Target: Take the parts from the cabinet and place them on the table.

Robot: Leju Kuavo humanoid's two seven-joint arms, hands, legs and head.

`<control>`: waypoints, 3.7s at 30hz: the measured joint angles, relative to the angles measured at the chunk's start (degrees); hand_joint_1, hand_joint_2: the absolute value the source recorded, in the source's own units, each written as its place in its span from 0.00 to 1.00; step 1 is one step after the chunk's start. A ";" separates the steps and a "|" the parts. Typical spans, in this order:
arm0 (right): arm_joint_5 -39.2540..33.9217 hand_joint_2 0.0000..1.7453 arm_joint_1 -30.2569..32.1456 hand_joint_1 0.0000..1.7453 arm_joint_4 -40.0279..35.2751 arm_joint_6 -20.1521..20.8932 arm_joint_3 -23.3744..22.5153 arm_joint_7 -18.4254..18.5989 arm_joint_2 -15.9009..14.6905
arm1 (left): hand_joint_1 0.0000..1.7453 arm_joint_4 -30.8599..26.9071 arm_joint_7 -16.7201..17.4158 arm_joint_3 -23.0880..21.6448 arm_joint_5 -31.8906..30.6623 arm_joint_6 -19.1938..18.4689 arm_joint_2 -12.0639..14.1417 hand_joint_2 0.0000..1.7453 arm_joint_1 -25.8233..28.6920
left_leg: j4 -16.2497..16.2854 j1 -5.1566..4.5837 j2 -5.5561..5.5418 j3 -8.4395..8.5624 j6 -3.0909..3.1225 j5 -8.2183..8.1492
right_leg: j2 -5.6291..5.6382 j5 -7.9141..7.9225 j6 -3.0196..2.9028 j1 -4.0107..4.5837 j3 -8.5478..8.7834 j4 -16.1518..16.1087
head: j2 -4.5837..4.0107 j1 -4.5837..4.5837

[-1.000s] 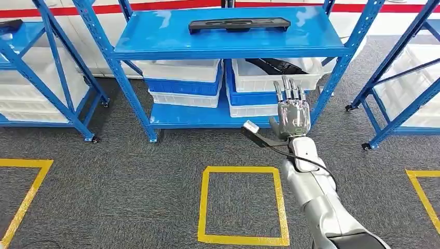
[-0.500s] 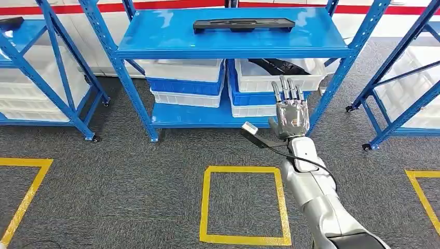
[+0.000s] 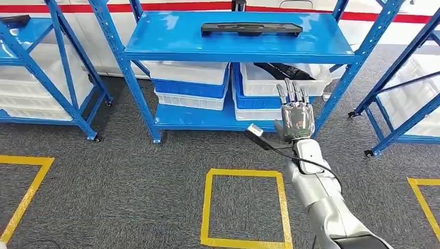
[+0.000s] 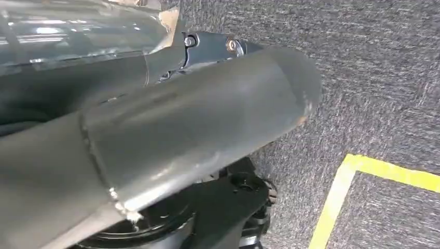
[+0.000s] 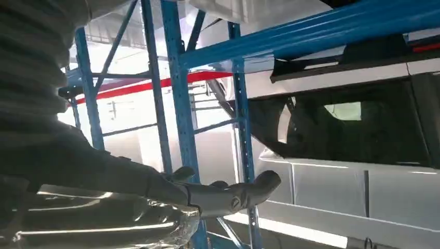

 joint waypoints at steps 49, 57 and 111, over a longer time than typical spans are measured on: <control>-0.15 1.00 -1.15 0.00 0.63 -0.02 -0.20 -1.22 -0.11 | 0.00 0.04 -0.33 0.04 -0.04 0.61 0.11 0.00 -0.83 | 1.53 -0.53 0.68 -6.37 -1.58 3.08 | -0.01 -1.68 -3.58 1.41 8.10 -9.23 | 0.02 -0.42; -0.09 1.00 -1.77 0.00 1.29 -0.02 -0.22 -1.33 0.24 | 0.00 0.04 -0.46 0.07 0.04 0.63 0.04 0.00 -0.88 | 0.38 -0.78 0.22 -4.30 1.21 3.21 | -0.20 -7.28 -2.75 1.48 0.58 6.22 | 0.02 0.11; 0.02 1.00 -3.38 0.00 4.83 -0.02 -0.04 0.87 2.42 | 0.00 0.33 -0.15 0.90 -0.07 0.22 0.31 0.00 -0.34 | 1.60 -0.95 0.36 -8.58 -0.93 4.65 | -0.02 -3.30 -4.01 1.58 11.46 -10.07 | 0.07 -0.08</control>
